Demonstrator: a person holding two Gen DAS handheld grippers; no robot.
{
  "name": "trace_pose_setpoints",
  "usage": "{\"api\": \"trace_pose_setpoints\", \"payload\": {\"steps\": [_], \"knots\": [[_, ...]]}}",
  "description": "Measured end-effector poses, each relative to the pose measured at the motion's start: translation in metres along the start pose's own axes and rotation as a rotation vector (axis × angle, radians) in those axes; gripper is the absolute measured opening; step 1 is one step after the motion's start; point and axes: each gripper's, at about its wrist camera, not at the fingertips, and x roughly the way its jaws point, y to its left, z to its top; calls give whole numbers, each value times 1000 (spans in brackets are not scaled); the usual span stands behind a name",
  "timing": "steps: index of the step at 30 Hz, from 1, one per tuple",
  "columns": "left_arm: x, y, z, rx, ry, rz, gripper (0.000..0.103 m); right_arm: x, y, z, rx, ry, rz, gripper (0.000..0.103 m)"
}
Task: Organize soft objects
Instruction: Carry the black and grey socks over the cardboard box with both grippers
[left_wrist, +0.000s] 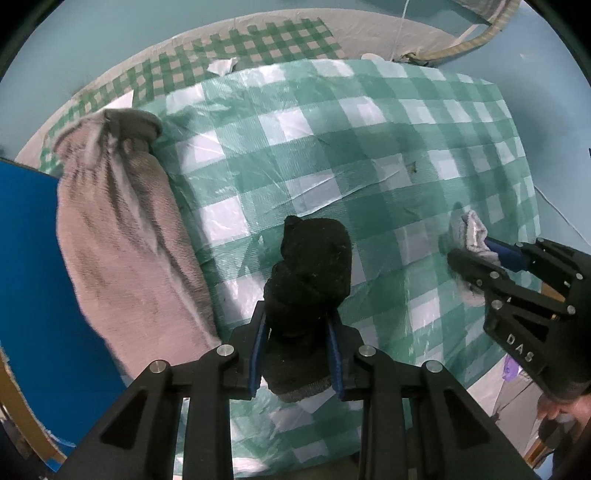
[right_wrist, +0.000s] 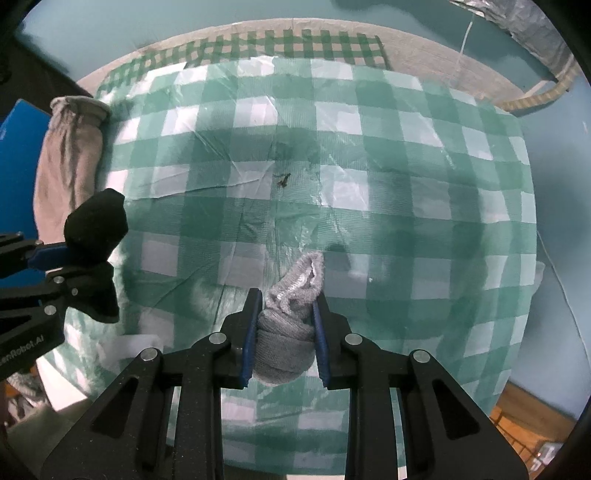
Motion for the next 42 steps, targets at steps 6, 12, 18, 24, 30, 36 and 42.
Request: {"api": "trace_pose_setpoints", "payload": {"steps": [6,12,18,24,30,36,42], "knots": [[-24,-10,-13,21,-33,-6,29,-19,1,-5,-4,-30,27,24],[-40,2,-22,4,-66,-32,29,-44,11,-10,-26,-56,56,24],[-60,15,-30,0,-97,-40,29,-65,29,-8,-70,-74,57,24],[-80,30,-40,-21,-114,-32,29,-79,51,-6,-104,-85,68,24],[-108,47,-54,-46,-163,-18,29,-95,79,-3,-150,-96,83,24],[-120,70,-71,-81,-179,-13,29,-108,115,4,-221,-119,98,24],[-121,94,-89,-145,-178,-8,29,-115,151,8,-289,-133,120,25]]}}
